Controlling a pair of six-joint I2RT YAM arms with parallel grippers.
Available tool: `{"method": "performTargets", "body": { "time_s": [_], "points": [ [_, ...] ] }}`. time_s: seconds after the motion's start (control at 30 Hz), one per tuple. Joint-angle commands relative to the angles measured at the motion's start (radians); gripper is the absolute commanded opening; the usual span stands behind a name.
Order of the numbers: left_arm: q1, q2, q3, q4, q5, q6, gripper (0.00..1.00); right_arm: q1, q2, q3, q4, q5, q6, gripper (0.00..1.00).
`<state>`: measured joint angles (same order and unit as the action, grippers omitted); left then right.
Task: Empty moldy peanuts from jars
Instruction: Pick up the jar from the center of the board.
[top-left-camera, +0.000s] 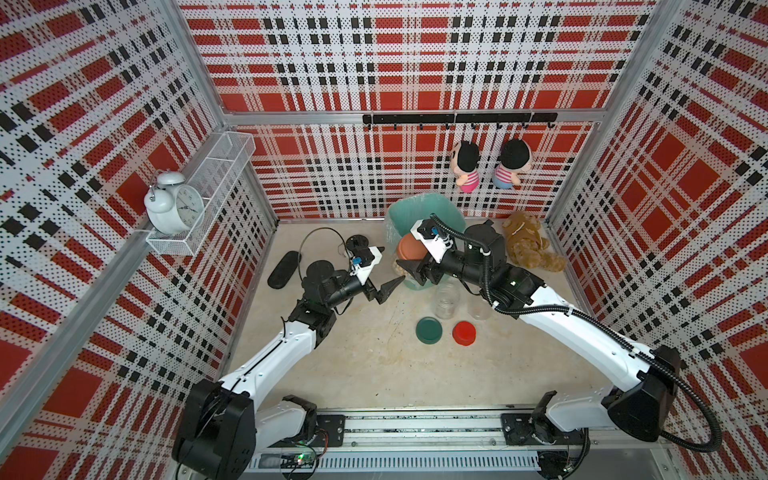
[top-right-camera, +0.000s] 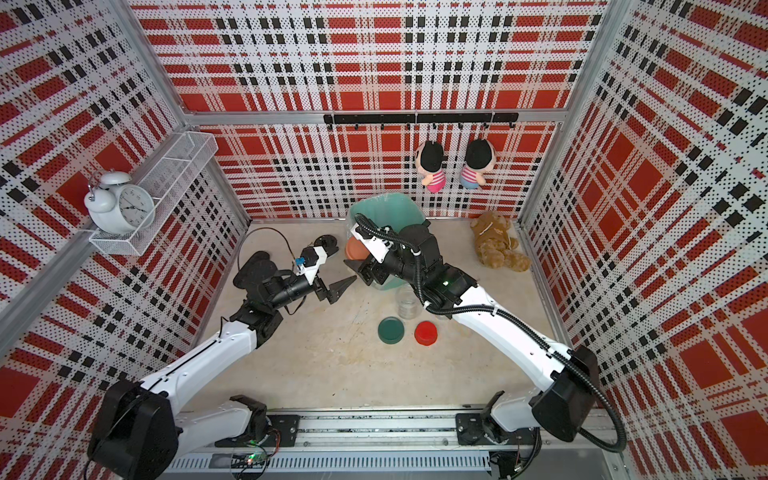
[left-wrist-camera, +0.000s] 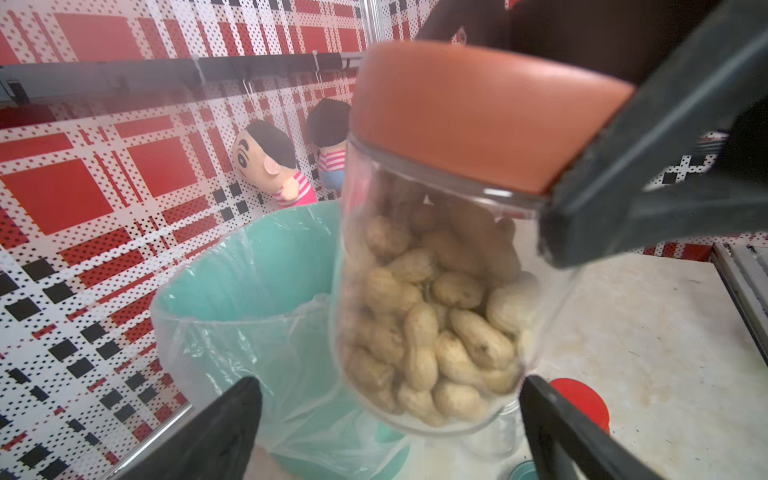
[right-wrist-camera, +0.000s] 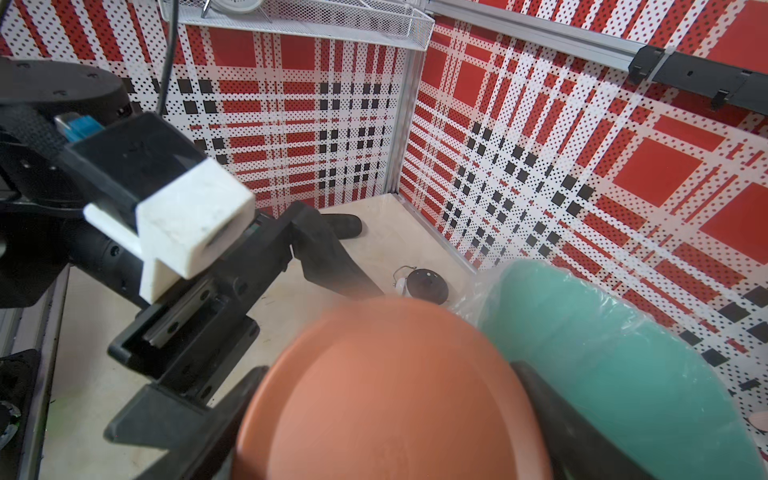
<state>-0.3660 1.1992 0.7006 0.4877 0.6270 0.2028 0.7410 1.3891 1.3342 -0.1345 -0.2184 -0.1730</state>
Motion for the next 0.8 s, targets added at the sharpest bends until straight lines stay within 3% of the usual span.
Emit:
{"method": "performTargets", "body": {
  "time_s": [0.0, 0.4, 0.77],
  "points": [
    [-0.029, 0.022, 0.041, 0.028, -0.029, -0.029, 0.98, -0.020, -0.016, 0.016, 0.167, -0.093, 0.033, 0.00],
    [-0.043, 0.057, 0.027, 0.178, -0.024, -0.149, 0.98, -0.041, 0.019, 0.002, 0.155, -0.207, 0.065, 0.00],
    [-0.053, 0.060, 0.026, 0.186, -0.011, -0.171, 0.98, -0.043, 0.047, -0.004, 0.171, -0.249, 0.068, 0.00]
  ]
}}
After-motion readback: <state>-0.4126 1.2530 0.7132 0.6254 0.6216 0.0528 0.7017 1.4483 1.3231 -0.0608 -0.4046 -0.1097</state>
